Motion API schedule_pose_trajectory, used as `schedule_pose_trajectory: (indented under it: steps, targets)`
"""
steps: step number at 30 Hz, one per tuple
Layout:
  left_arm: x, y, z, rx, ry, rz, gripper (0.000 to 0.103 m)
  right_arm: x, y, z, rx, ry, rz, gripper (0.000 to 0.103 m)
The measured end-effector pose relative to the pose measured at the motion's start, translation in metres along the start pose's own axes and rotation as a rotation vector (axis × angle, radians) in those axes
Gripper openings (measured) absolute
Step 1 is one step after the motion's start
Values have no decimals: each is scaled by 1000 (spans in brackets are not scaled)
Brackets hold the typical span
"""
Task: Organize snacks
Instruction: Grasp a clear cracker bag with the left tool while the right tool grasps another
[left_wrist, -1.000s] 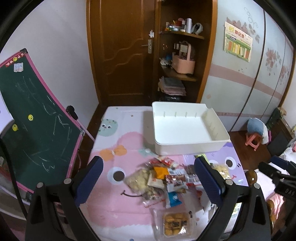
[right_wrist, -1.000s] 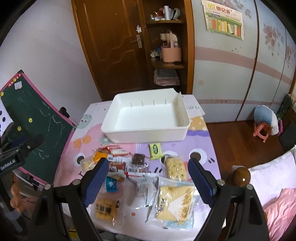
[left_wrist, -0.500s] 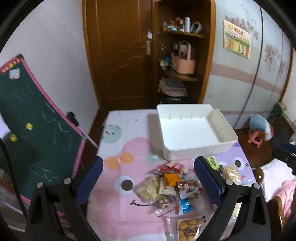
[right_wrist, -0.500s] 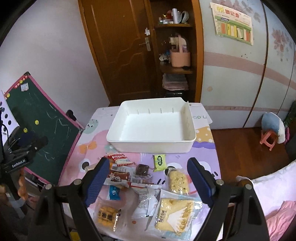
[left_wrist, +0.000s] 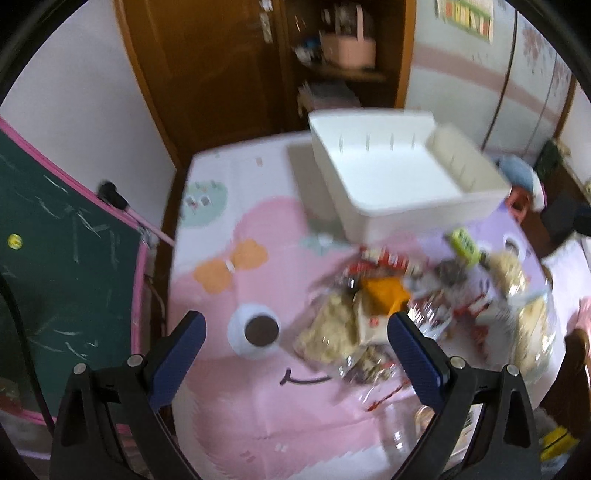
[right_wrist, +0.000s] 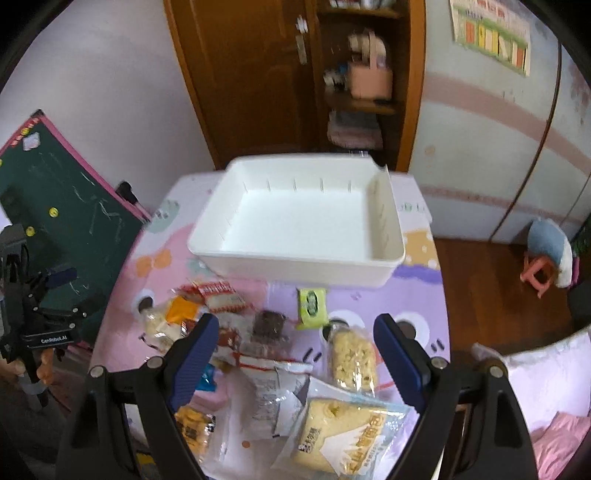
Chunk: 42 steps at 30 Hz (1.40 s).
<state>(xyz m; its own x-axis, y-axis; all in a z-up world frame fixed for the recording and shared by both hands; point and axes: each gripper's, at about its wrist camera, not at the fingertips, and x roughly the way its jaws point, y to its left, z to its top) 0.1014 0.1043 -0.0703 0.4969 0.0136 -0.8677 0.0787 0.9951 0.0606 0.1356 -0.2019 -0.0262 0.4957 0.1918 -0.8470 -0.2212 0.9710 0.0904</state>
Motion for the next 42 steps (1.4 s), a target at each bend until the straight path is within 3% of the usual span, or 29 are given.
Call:
schedule_pose_trajectory:
  steps: [6, 13, 20, 32, 42]
  targets:
    - [60, 4, -16, 53, 127, -5, 98, 51, -24, -13, 54, 127, -63, 86]
    - [96, 10, -26, 53, 235, -65, 98, 95, -43, -32, 110, 241, -99, 86]
    - [117, 3, -25, 67, 269, -86, 98, 132, -56, -44, 132, 319, -127, 86]
    - [142, -2, -9, 64, 296, -100, 98, 165, -70, -50, 169, 379, -131, 86]
    - [144, -19, -2, 155, 280, -85, 98, 181, -78, -55, 180, 402, -127, 86]
